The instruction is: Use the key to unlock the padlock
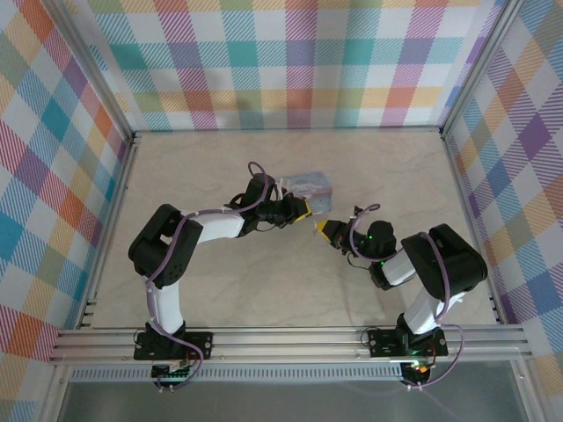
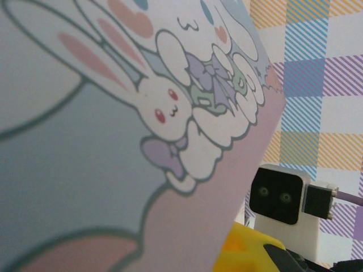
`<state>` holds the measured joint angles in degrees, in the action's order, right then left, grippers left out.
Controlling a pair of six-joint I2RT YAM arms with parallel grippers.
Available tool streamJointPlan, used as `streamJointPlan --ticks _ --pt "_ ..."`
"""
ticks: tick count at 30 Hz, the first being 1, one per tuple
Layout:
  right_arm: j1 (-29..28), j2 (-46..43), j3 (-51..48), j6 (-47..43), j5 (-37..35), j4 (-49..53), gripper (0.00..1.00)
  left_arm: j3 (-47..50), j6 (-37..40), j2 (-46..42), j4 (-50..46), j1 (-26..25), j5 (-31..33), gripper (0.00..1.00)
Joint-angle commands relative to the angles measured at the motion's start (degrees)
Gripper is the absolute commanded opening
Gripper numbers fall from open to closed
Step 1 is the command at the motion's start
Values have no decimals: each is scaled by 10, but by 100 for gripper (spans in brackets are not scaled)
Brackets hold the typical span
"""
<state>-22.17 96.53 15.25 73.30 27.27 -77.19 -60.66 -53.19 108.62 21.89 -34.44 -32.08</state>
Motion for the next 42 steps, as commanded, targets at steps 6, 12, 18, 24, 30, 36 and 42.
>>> streamJointPlan --ticks 6,12,18,24,30,36,42 --pt "-5 15 22 6 -9 -34 0 1 -11 -3 43 -5 -17 9" --pt "-5 31 29 10 -9 -35 0 2 -13 -2 46 -5 -18 9" --pt "-6 38 43 12 -7 -34 0 4 -13 -2 45 -5 -17 9" --pt "-7 48 52 17 -8 -34 0 6 -15 0 49 -5 -18 9" --pt "-9 54 50 17 -8 -35 0 6 -15 -3 50 -5 -17 9" --pt "-9 56 52 15 -4 -35 0 4 -15 -2 49 -5 -15 9" --pt "-11 37 27 17 -6 -35 0 3 -14 -3 48 -5 -14 9"
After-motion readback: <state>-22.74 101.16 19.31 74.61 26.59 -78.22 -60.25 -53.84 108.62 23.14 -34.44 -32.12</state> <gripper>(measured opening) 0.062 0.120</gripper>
